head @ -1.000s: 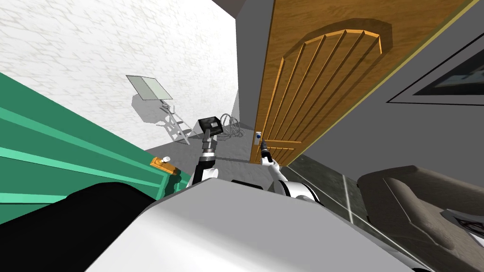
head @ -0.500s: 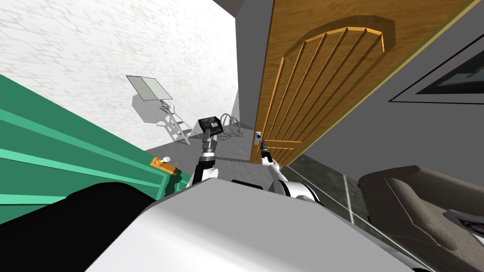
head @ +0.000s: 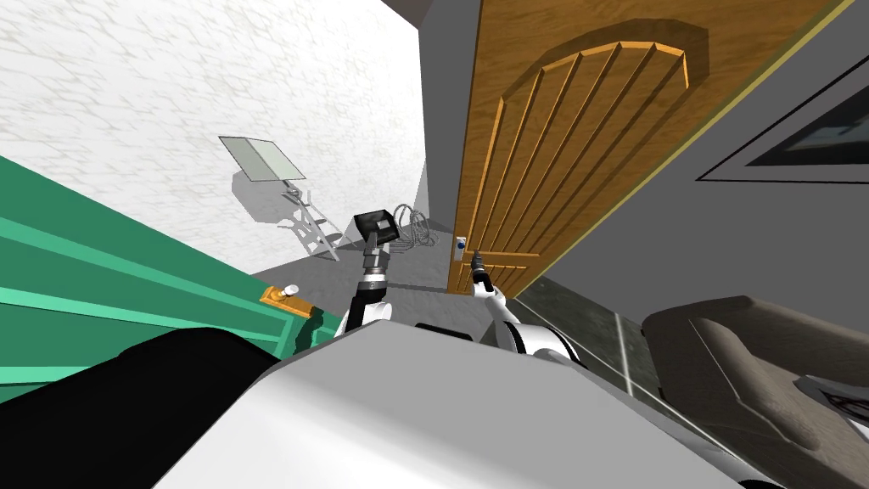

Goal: Push the door open

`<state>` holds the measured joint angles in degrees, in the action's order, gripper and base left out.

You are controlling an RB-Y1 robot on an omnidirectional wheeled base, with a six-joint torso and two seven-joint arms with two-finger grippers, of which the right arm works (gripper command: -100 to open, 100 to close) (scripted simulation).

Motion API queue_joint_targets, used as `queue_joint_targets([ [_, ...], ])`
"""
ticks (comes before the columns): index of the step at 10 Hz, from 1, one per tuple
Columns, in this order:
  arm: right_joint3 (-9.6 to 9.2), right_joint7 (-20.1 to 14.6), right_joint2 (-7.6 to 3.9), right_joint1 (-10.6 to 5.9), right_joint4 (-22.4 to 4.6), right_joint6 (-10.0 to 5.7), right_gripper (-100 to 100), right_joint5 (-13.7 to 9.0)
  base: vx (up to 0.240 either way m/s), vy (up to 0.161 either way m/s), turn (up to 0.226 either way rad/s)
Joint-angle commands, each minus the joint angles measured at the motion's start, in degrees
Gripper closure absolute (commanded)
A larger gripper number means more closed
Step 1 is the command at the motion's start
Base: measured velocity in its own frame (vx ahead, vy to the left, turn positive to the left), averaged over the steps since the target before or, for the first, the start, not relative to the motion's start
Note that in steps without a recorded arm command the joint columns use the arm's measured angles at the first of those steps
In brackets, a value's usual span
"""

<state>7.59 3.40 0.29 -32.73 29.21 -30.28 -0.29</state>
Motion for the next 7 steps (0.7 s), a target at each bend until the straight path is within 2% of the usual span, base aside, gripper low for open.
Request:
queue_joint_targets([
  [1, -0.30, -0.1, 0.87, 1.09, 2.3, 1.19, -100, 0.1, -0.057, 0.077, -0.005],
  [2, -0.30, -0.1, 1.77, 1.09, 2.3, 1.19, -100, 0.1, -0.083, 0.098, 0.011],
  [3, -0.30, -0.1, 1.77, 1.09, 2.3, 1.19, -100, 0.1, -0.002, 0.010, 0.009],
  [4, -0.30, -0.1, 2.35, 1.09, 2.3, 1.19, -100, 0.1, 0.005, 0.004, 0.013],
  [7, -0.30, -0.1, 2.35, 1.09, 2.3, 1.19, -100, 0.1, 0.001, 0.002, 0.005],
])
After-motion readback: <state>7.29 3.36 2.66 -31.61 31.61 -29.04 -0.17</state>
